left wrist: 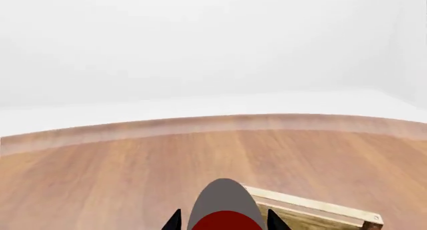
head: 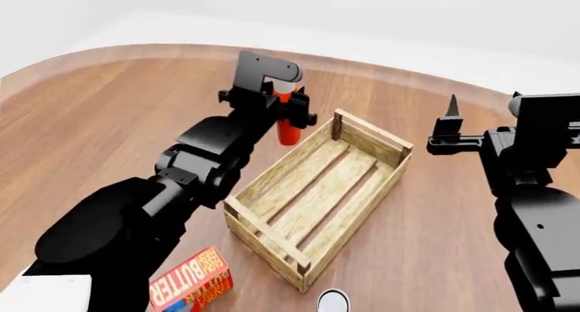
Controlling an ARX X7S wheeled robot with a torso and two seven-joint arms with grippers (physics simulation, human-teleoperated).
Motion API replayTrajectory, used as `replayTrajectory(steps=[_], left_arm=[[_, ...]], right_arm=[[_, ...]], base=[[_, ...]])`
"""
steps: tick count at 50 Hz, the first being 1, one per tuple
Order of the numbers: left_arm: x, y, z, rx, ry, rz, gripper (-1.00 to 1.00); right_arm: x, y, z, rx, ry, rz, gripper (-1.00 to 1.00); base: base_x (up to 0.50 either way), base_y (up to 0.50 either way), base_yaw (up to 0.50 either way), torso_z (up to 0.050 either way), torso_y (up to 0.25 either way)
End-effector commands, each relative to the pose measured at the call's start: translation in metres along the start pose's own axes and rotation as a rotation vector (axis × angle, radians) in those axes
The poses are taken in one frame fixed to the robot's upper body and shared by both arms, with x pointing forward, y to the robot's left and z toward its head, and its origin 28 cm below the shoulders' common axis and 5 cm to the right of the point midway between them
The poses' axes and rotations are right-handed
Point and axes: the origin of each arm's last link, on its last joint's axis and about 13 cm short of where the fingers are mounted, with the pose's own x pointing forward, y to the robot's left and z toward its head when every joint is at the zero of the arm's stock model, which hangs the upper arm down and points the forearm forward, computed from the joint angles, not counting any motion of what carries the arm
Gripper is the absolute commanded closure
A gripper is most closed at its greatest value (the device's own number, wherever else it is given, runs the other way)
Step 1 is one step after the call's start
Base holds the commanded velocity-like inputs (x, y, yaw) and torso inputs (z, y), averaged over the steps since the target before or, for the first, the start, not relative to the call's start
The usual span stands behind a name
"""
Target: Pick up the ketchup, and put it in the wooden tray.
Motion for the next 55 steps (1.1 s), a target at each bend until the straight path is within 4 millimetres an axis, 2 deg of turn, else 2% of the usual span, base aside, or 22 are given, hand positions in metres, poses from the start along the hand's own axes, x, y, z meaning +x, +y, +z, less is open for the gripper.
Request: replayTrajectory(steps=[1,24,55], left_arm=[[0.001,-0.006,0.003,-0.012,-0.001,-0.020,1.00],[0.003,-0.016,0.016,-0.012,-0.029,-0.060,1.00],[0.003,-0.025,0.015,0.009,-0.021,-0.102,1.00]], right_arm=[[0.000,-0.007,-0.003,0.001,0.004,-0.016,-1.00],[-0.013,-0.014,0.005,0.007,0.000,-0.025,-1.00],[-0.037,-0.018,0.015,0.019,0.001,-0.034,-1.00]], base=[[0.00,0.00,0.00,0.000,-0.145],[0.00,0.00,0.00,0.000,-0.142],[0.00,0.00,0.00,0.000,-0.126]])
